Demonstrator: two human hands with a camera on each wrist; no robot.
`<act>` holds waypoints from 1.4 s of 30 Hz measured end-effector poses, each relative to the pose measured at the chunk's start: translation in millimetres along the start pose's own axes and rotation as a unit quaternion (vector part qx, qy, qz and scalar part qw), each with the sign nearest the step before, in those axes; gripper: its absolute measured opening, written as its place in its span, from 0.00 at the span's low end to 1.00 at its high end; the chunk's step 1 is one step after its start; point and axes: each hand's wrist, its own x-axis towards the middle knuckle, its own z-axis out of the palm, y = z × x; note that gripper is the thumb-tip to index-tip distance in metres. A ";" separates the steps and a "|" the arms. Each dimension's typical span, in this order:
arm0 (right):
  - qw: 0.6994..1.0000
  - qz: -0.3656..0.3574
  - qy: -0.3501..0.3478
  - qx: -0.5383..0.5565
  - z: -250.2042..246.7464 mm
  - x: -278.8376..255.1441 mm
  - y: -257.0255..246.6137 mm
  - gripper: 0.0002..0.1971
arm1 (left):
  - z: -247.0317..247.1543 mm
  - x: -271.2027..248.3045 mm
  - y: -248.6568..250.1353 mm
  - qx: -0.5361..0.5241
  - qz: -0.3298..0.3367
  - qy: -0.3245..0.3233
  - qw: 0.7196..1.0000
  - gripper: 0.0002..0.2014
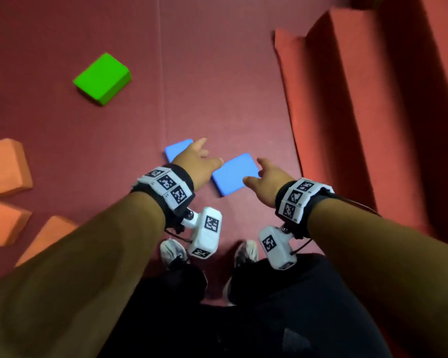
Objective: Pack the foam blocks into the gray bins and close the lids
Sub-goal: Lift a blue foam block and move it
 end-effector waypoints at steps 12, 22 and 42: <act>0.987 0.118 0.063 -0.092 193.4 415.4 101.7 0.35 | 112.4 344.3 -249.2 -0.011 -0.125 -0.036 0.991 0.38; 0.983 0.162 0.048 -0.067 197.1 479.7 123.5 0.43 | 159.6 387.5 -287.5 0.098 -0.132 -0.031 0.986 0.45; 0.982 -0.132 -0.099 0.089 229.5 465.9 -44.7 0.30 | 19.7 323.5 -345.3 -0.168 -0.239 0.269 0.918 0.26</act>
